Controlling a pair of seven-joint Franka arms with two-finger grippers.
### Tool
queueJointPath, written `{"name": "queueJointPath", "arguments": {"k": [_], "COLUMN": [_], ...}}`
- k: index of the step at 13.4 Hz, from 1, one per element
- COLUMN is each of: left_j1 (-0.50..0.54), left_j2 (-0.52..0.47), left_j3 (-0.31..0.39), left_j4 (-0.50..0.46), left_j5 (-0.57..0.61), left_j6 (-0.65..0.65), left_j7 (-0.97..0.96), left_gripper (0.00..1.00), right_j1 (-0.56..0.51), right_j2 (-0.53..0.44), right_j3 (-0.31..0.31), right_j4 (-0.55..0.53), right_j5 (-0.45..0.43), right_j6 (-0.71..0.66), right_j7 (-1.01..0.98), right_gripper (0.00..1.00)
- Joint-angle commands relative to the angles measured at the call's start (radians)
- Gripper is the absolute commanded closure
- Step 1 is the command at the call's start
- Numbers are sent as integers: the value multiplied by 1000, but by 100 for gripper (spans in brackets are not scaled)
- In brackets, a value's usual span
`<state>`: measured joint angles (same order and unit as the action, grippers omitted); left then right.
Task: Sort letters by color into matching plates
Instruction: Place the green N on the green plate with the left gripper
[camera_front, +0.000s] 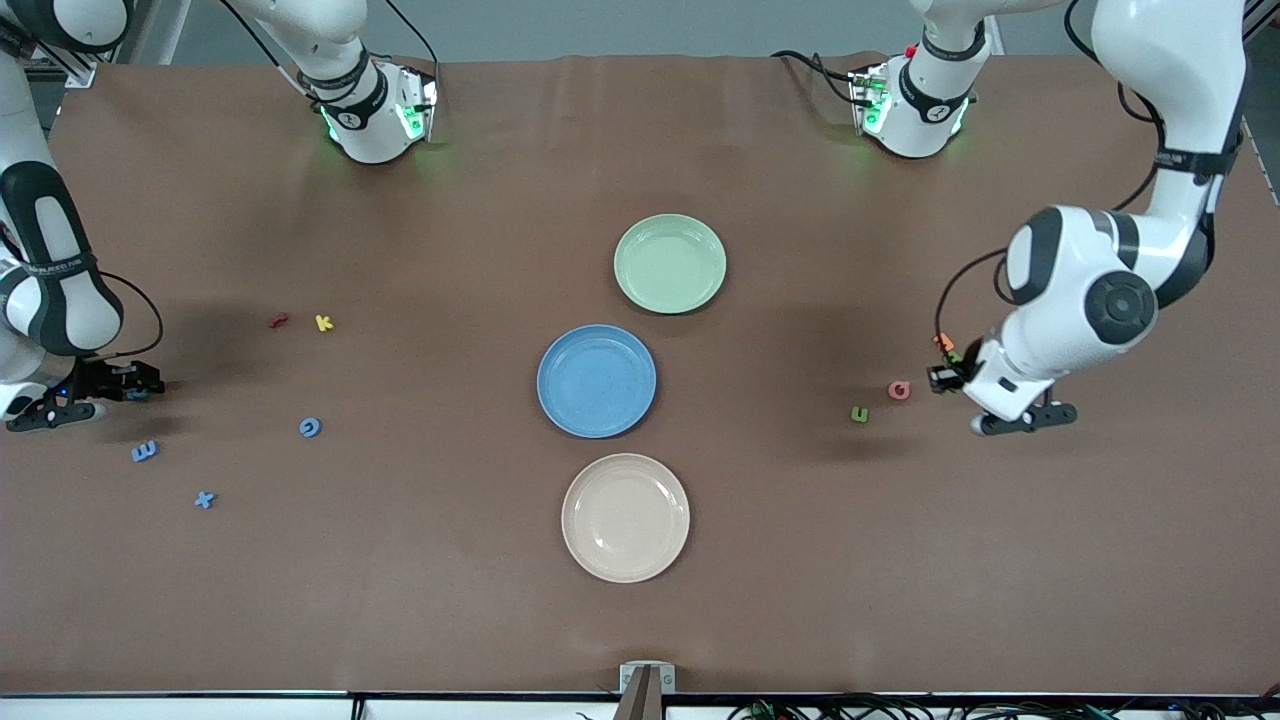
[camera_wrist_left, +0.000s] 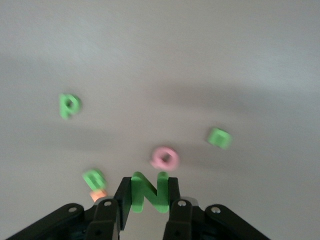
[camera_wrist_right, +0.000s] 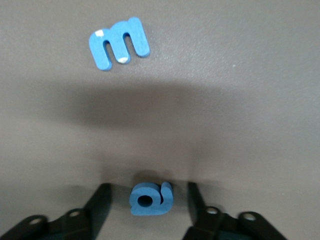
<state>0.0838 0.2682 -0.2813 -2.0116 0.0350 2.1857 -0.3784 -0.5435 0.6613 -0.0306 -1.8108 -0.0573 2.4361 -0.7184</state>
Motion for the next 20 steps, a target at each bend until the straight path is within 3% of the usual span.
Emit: {"name": "queueJointPath", "arguments": {"k": [1, 3, 5, 12, 16, 17, 18, 19, 20], "left_j1": [-7, -25, -106, -415, -538, -556, -564, -565, -566], "left_j2": [-18, -10, -7, 114, 184, 203, 219, 224, 224], "left_j3": [-122, -189, -202, -205, -203, -202, -202, -202, -202], "left_j4": [-30, -32, -30, -30, -33, -33, -32, -30, -27], "left_j5": [16, 16, 16, 16, 16, 16, 16, 16, 16], "left_j6": [-15, -14, -8, 130, 199, 222, 230, 230, 230], "left_j7": [-217, -331, -443, -957, -1148, -1172, -1195, -1211, -1223], "left_gripper": [100, 100, 100, 100, 99, 93, 53, 1, 0], "right_j1": [-16, -15, -10, 108, 227, 275, 319, 365, 413], "right_j2": [18, 18, 18, -72, -169, -187, -199, -209, -218], "right_j3": [15, 15, 15, 15, 14, 14, 15, 15, 15], "right_j4": [15, 16, 16, 18, 18, 18, 18, 19, 19], "right_j5": [-2, -2, -2, -4, -9, -7, -7, -7, -7], "right_j6": [1, 1, 0, -23, -181, -202, -225, -254, -273], "right_j7": [-15, -15, -15, 10, 141, 181, 242, 313, 380], "right_gripper": [60, 74, 82, 84, 85, 85, 85, 85, 85]}}
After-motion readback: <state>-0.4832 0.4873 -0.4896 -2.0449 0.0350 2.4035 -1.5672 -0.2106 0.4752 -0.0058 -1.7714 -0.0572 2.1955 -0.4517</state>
